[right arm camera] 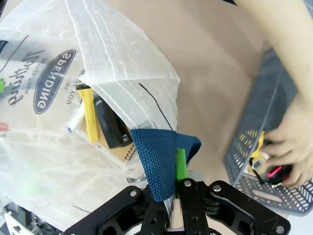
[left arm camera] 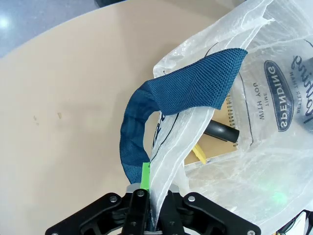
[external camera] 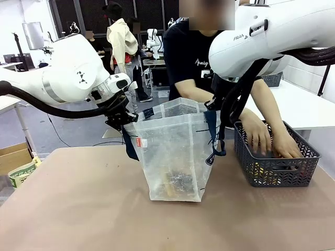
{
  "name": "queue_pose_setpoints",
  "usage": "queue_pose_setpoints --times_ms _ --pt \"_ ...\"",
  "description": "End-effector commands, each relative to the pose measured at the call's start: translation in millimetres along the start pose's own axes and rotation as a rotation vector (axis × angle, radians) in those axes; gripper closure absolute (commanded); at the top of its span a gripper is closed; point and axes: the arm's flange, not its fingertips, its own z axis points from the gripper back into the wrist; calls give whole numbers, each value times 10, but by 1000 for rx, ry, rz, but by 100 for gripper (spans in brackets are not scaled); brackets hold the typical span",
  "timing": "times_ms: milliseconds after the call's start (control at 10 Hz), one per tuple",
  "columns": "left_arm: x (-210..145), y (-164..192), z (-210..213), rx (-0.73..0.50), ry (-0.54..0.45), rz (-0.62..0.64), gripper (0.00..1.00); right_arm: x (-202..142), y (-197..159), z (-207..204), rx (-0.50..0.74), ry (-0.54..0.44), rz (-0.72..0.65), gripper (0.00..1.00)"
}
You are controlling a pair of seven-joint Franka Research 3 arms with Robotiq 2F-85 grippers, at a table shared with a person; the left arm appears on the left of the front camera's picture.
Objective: Transfer purchased items from the store into the shopping bag.
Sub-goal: Move the Reusable shopping bag to the right side of the table.
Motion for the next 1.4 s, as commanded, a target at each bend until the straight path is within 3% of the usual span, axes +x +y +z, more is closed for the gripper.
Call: queue_pose_setpoints --times_ms 0,1300 --pt "-1 11 12 1 -3 3 100 -14 -11 21 -2 -4 -2 100" --pt "0 -16 19 10 -17 -23 100 -22 25 0 -4 -18 24 100"
